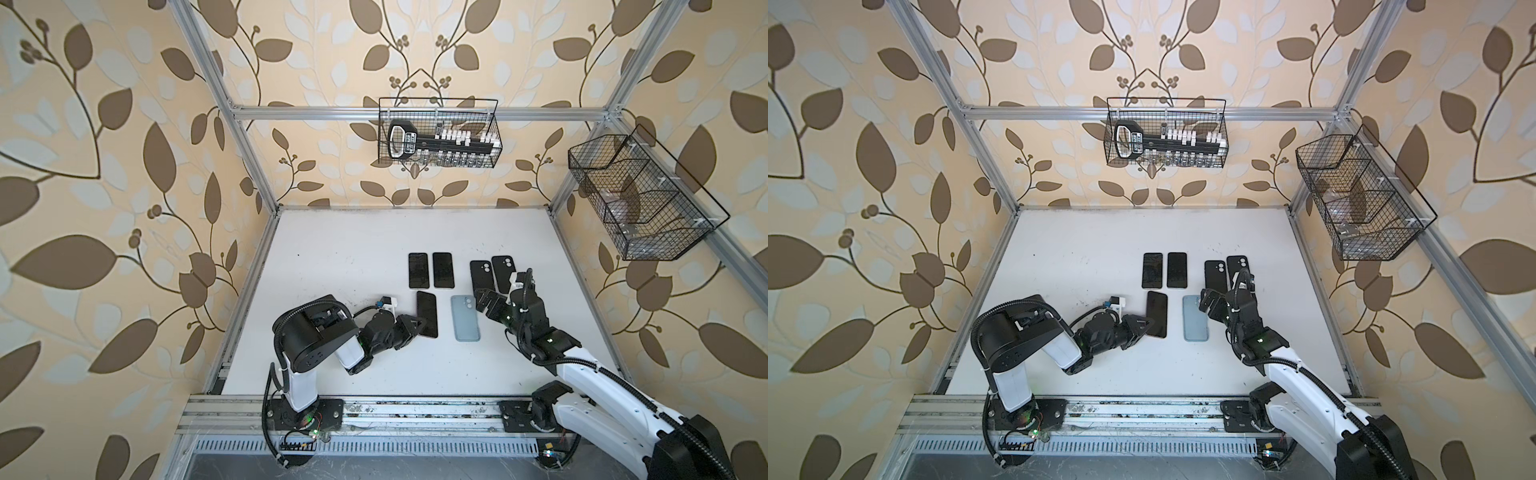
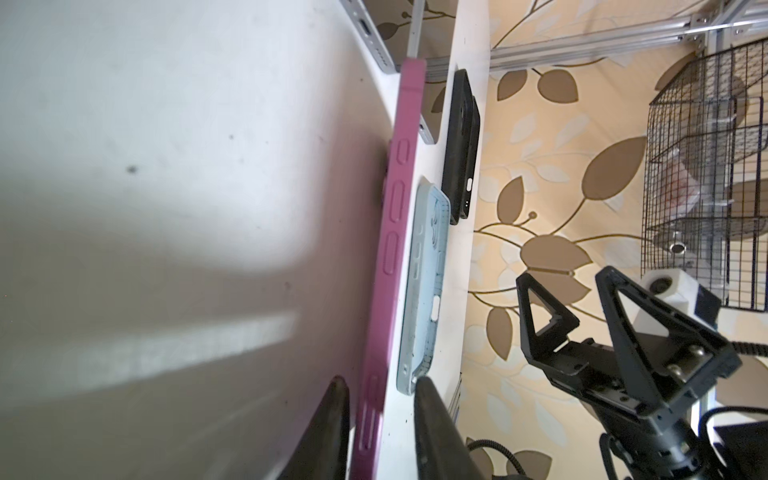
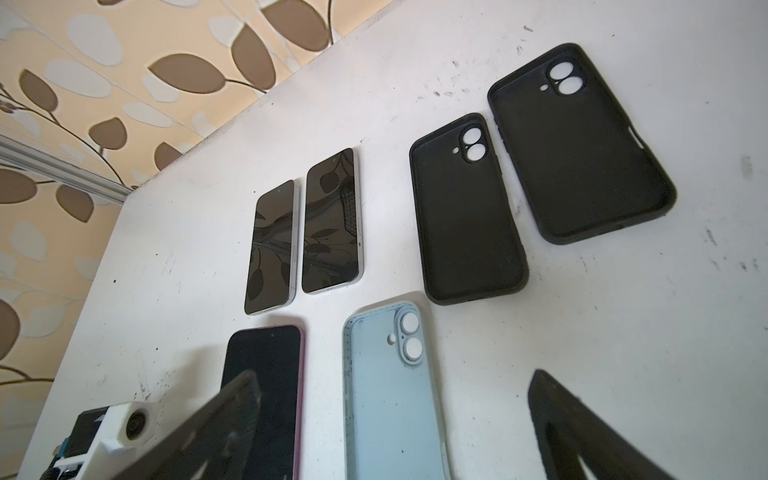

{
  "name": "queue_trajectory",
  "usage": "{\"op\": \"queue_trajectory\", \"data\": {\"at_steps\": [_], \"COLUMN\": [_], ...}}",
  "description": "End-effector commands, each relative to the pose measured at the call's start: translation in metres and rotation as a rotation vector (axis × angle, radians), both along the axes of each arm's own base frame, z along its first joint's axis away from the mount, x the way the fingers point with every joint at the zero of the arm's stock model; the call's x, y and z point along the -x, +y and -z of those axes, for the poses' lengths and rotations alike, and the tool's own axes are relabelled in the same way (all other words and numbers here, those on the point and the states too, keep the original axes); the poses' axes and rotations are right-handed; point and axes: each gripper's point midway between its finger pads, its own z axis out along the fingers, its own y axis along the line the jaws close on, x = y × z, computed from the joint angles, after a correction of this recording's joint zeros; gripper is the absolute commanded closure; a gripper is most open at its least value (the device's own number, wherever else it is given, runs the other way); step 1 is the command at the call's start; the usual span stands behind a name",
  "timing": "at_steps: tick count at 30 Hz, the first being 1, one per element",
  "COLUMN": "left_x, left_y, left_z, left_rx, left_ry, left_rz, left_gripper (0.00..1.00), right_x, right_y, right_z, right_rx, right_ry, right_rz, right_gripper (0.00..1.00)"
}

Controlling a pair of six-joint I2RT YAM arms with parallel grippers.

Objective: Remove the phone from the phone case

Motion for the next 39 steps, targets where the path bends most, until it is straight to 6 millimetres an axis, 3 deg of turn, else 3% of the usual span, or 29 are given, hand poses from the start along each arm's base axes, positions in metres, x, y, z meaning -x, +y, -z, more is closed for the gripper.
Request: {"op": "queue_trajectory", "data": {"at_steps": [1,11,18,23,25,30,35,39], "left_x": [-0.002,0.002,0.007,0.007,0.001,-0.016,-0.045,-0.067], "left_y": [-0.001,0.008,0.025,0.038,0.053,0.098,0.165,0.197], "left_z": [-0.022,-0.025,-0.034,-0.061,-0.084,-0.160,-0.192,-0.213], "left_rx": [0.042,-0.052,-0.155,-0.244,-0.358,-0.634,-0.877,-1.012], "left_ry": [-0.056,-0.062,-0.084,-0.138,-0.199,-0.435,-0.451,-0.522], "left_rz": [-0.017,-0.028,-0.037,-0.041,-0.062,-0.113,-0.290,-0.405], "left_gripper": [0.63,0.48,0.25,0.07,0.01,0.01,0.01,0.01], "right_x": [0.005,0.004,0.002,-0.001,-0.004,-0.016,-0.034,-0.046], "right_y": [-0.002,-0.001,0.000,-0.001,-0.004,-0.014,-0.026,-0.031], "right_z": [0.010,0.010,0.008,-0.002,-0.010,-0.029,-0.055,-0.082], "right_rx": [0.014,0.011,0.013,0.021,0.041,0.073,0.094,0.145], "right_ry": [0.024,0.022,0.015,-0.002,-0.023,-0.057,-0.108,-0.174], "right_rz": [-0.007,-0.008,-0.011,-0.024,-0.031,-0.048,-0.057,-0.069], "right_gripper": [0.00,0.00,0.00,0.00,0.00,0.00,0.00,0.00]}}
